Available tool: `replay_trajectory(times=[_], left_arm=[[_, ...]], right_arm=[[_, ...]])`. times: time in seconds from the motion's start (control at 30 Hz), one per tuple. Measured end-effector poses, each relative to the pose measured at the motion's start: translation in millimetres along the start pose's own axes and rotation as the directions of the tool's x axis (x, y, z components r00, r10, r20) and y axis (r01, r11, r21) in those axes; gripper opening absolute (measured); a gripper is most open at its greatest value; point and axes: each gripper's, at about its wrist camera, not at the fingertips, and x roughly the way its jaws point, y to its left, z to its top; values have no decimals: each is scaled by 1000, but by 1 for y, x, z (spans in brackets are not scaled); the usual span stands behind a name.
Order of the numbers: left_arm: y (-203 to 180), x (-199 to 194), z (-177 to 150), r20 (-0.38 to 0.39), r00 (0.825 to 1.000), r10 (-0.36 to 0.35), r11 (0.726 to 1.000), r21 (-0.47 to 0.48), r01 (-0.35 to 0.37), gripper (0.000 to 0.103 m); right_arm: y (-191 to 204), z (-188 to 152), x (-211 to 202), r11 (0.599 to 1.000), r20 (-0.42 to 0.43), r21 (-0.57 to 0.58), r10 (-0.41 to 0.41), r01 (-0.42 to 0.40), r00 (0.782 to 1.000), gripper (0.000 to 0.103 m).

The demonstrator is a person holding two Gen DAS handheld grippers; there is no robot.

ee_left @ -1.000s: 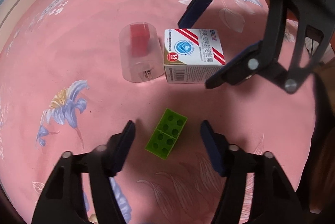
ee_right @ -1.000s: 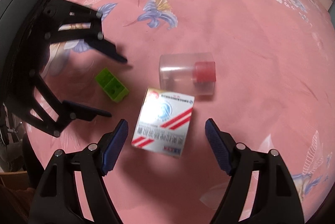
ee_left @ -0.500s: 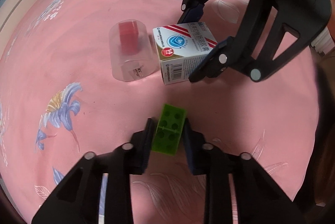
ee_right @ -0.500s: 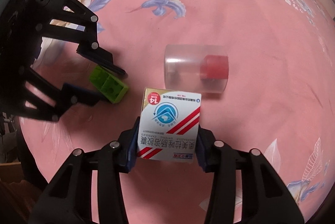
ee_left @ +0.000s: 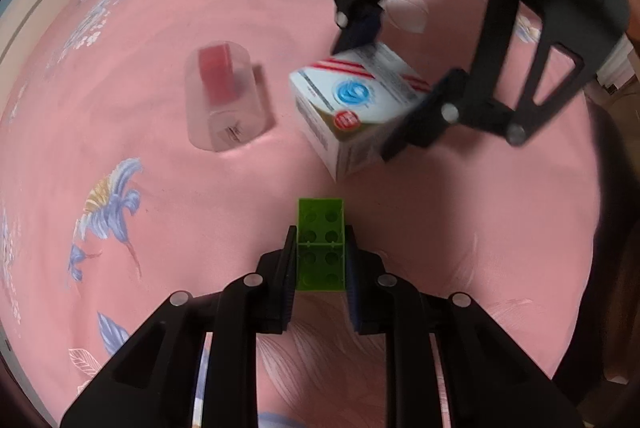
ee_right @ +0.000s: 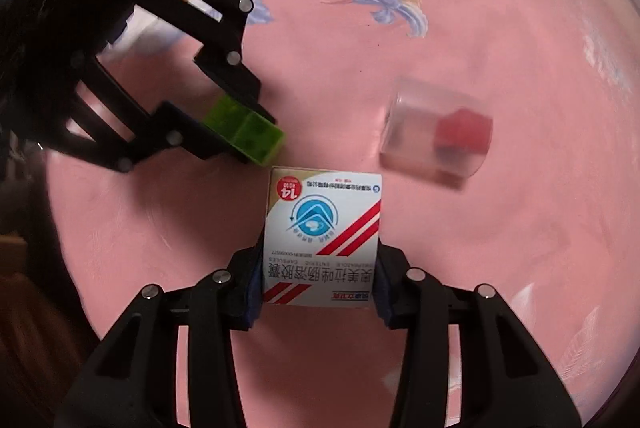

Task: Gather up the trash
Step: 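Carry the medicine box and green block with both tools to the trash bin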

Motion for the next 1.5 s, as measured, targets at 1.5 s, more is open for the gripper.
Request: replay_trajectory(times=[1.5], left_arm=[[-155, -122, 6, -43, 999, 28, 974, 226, -18, 24]], right_arm=[[129, -113, -142, 949, -134, -312, -10, -32, 991, 44]])
